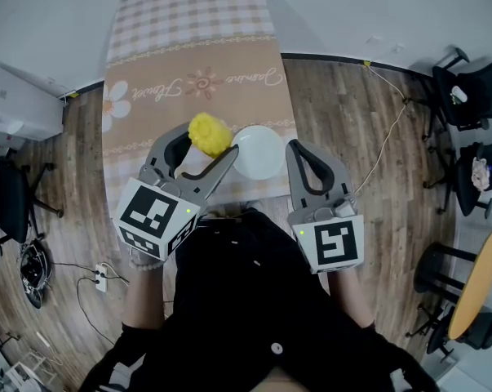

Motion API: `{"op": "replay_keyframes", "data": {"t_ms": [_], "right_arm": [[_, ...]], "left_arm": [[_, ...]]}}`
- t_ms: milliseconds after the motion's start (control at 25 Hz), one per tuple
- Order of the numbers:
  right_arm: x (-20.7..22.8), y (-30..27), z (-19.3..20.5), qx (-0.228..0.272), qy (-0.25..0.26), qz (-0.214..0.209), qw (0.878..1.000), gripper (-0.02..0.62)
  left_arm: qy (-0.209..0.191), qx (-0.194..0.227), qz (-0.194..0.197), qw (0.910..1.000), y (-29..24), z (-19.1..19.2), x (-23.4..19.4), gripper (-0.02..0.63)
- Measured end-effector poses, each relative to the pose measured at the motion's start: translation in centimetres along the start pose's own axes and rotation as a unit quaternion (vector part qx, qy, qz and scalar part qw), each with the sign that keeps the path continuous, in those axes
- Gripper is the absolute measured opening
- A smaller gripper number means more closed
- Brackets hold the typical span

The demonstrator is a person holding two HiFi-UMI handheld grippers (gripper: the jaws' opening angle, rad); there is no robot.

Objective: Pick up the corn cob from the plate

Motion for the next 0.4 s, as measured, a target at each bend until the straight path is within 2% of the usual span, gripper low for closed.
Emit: {"op": "replay_keyframes", "data": {"t_ms": [400], "right_arm": [[-0.36, 0.18, -0.09, -0.001, 0.003, -0.003, 1.000, 0.041]], "left_arm": [[-0.001, 0.001, 0.000, 1.0000, 0.21, -0.05, 0.20, 0.258]]}}
Point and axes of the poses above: the fingertips, and each gripper's own axes: y backward along the fingers, x to its right, z out of its underside, the point moved 8 cm from there along y, backward along the fingers, and after that the axes turned 10 degrees about x, right-handed, at the moved point
